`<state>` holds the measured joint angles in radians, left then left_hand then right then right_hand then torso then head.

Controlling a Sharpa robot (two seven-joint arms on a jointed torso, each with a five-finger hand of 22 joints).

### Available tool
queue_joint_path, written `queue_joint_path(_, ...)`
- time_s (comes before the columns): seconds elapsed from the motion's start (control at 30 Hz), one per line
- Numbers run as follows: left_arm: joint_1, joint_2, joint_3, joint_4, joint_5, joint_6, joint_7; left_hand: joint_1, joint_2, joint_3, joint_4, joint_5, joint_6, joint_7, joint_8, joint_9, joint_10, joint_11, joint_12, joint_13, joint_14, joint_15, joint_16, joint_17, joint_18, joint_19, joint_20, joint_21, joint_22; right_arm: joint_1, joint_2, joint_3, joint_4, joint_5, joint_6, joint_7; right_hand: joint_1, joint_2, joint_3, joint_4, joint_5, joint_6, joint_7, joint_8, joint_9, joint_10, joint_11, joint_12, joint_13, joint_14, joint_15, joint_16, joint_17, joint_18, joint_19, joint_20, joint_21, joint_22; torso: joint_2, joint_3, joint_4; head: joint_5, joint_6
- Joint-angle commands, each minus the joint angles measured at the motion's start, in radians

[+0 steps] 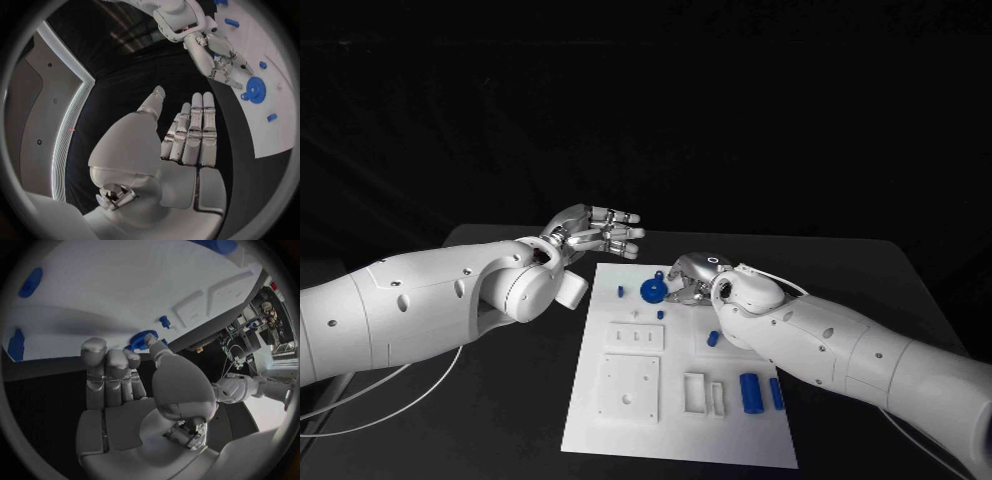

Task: Assemble the parts on the task board

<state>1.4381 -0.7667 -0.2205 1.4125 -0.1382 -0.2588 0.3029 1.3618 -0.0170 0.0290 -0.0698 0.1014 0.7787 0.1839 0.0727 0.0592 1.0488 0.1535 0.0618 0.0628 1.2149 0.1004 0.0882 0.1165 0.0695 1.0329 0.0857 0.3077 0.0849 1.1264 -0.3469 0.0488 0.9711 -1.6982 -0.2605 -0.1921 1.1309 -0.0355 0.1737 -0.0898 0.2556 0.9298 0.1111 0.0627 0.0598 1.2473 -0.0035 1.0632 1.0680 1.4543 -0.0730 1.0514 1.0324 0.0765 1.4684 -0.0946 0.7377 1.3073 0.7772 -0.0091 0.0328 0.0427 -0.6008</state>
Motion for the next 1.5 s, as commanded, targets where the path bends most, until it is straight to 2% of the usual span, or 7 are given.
queue_joint_path(0.03, 0.0, 0.0, 0.001, 0.0, -0.001, 0.004, 0.007, 0.0, 0.009, 0.0, -0.004, 0.005, 0.001, 0.002, -0.002, -0.001, -0.005, -0.003, -0.002, 0.0, 0.005, 0.003, 0.005, -0.001, 0.011, -0.005, 0.0, 0.004, 0.001, -0.002, -0.006, 0.0, 0.006, -0.002, -0.026, -0.009, -0.003, 0.001, -0.001, 0.005, -0.002, 0.005, 0.0, -0.004, -0.001, 0.001, 0.003, 0.0, -0.001, -0.004, 0.002, 0.0, -0.002, 0.004, 0.041, 0.003, -0.002, 0.089, -0.001, 0.0002, -0.0003, -0.002, -0.001)
queue_joint_path(0.4, 0.0, -0.004, 0.001, -0.009, -0.001, 0.007, 0.012, -0.001, 0.009, -0.001, -0.005, 0.004, 0.011, 0.001, 0.001, 0.0, -0.004, -0.003, -0.002, 0.0, 0.005, 0.003, 0.005, -0.002, 0.011, -0.006, 0.0, 0.005, 0.002, -0.004, -0.07, 0.016, 0.067, 0.083, -0.155, 0.047, 0.019, -0.015, 0.004, 0.0, -0.007, 0.015, 0.001, -0.003, 0.0, 0.004, 0.004, 0.002, -0.001, -0.004, 0.002, 0.001, -0.002, 0.005, 0.042, 0.002, -0.003, 0.089, -0.002, 0.0006, -0.0051, -0.009, 0.0)
queue_joint_path(0.6, 0.0, -0.015, 0.001, -0.012, -0.001, 0.012, 0.018, -0.001, 0.014, -0.002, -0.007, 0.004, 0.056, -0.004, 0.007, 0.002, 0.016, -0.009, -0.002, 0.0, 0.01, -0.001, 0.007, -0.001, 0.01, -0.004, -0.002, 0.008, 0.002, -0.003, -0.16, 0.085, 0.122, 0.238, -0.102, 0.157, 0.058, -0.015, -0.014, -0.039, 0.011, 0.05, 0.002, -0.002, 0.001, -0.001, 0.006, 0.003, 0.0, -0.006, 0.003, -0.002, -0.004, 0.007, 0.037, 0.005, -0.004, 0.089, -0.004, 0.0052, -0.0189, -0.008, 0.002)
queue_joint_path(0.73, 0.0, -0.024, 0.001, -0.011, -0.002, 0.017, 0.02, -0.001, 0.019, -0.004, -0.009, 0.004, 0.088, -0.009, 0.009, 0.004, 0.048, -0.018, -0.002, -0.001, 0.024, -0.008, 0.013, 0.002, 0.006, 0.001, -0.009, 0.012, 0.004, -0.003, -0.221, 0.124, 0.128, 0.351, -0.024, 0.27, 0.098, -0.014, -0.001, -0.114, 0.106, 0.105, 0.0, -0.001, 0.003, -0.017, 0.004, -0.004, -0.007, -0.011, 0.003, -0.016, -0.014, 0.002, 0.023, 0.004, -0.041, 0.083, -0.006, 0.0103, -0.0302, -0.008, 0.003)
queue_joint_path(0.93, 0.0, -0.03, 0.001, -0.015, -0.003, 0.027, 0.026, -0.001, 0.031, 0.004, -0.008, 0.005, 0.15, -0.025, 0.012, 0.006, 0.14, -0.045, -0.001, -0.001, 0.029, -0.019, 0.014, 0.002, -0.004, 0.002, -0.02, 0.015, 0.005, -0.003, -0.288, 0.158, 0.115, 0.428, 0.029, 0.366, 0.09, 0.019, -0.08, -0.179, 0.102, 0.107, -0.001, -0.001, 0.003, -0.02, 0.004, -0.003, -0.011, -0.012, 0.003, -0.02, -0.011, -0.001, 0.02, 0.005, -0.036, 0.085, -0.009, 0.0184, -0.042, -0.014, 0.004)
queue_joint_path(1.33, -0.005, -0.031, 0.001, -0.032, -0.013, 0.055, 0.04, 0.008, 0.015, 0.012, -0.029, 0.004, 0.168, -0.026, -0.001, 0.005, 0.13, -0.041, -0.002, -0.002, 0.023, -0.016, 0.01, -0.001, -0.008, -0.005, -0.021, 0.017, 0.005, -0.027, -0.304, 0.173, 0.006, 0.396, 0.095, 0.407, 0.123, 0.025, -0.15, -0.19, 0.096, 0.043, 0.003, -0.002, 0.001, -0.043, 0.006, -0.028, -0.038, -0.021, 0.005, -0.043, -0.025, 0.001, 0.007, 0.006, -0.074, 0.077, -0.013, 0.0346, -0.0501, -0.023, -0.001)
queue_joint_path(1.5, -0.008, -0.029, 0.001, -0.037, -0.018, 0.06, 0.043, 0.012, 0.003, 0.008, -0.044, 0.002, 0.16, -0.019, -0.001, 0.005, 0.075, -0.025, -0.001, -0.001, 0.015, -0.009, 0.006, -0.003, -0.004, -0.01, -0.014, 0.015, 0.005, -0.036, -0.291, 0.174, -0.027, 0.381, 0.107, 0.408, 0.157, 0.0, -0.055, -0.194, 0.138, -0.002, 0.003, -0.004, -0.001, -0.051, 0.001, -0.039, -0.047, -0.025, 0.001, -0.05, -0.029, 0.0, 0.003, 0.002, -0.085, 0.077, -0.012, 0.0379, -0.0491, -0.025, -0.003)
